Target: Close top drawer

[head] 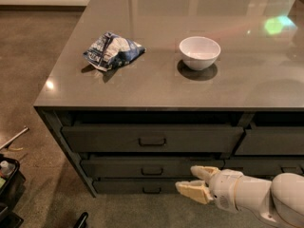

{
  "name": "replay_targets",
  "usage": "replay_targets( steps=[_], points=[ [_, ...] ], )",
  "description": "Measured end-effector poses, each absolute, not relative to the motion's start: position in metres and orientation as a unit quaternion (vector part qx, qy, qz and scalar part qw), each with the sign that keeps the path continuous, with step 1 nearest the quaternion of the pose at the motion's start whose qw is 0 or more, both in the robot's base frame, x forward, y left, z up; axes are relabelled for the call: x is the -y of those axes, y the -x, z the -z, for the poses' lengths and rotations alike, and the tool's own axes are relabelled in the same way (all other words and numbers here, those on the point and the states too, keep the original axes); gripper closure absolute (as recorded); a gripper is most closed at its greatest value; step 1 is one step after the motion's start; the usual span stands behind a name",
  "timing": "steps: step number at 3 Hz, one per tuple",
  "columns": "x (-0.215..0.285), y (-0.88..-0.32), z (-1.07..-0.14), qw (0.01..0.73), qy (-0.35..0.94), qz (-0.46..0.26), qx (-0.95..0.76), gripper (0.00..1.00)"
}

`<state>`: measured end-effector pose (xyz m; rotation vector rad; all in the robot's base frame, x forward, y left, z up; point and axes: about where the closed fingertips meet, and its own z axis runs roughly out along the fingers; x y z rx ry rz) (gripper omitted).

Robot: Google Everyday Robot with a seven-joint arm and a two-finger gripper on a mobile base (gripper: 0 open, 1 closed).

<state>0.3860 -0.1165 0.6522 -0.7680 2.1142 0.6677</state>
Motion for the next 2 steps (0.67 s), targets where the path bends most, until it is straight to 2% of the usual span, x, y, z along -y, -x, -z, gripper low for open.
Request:
replay_targets(
  steps=[1, 2],
  points=[
    [0.1165, -0.3860, -0.6522, 0.387, 0.302, -0.262, -0.831, 0.00],
    [0.1165, -0.3860, -0.6522, 0.387, 0.302, -0.262, -0.831, 0.00]
  ],
)
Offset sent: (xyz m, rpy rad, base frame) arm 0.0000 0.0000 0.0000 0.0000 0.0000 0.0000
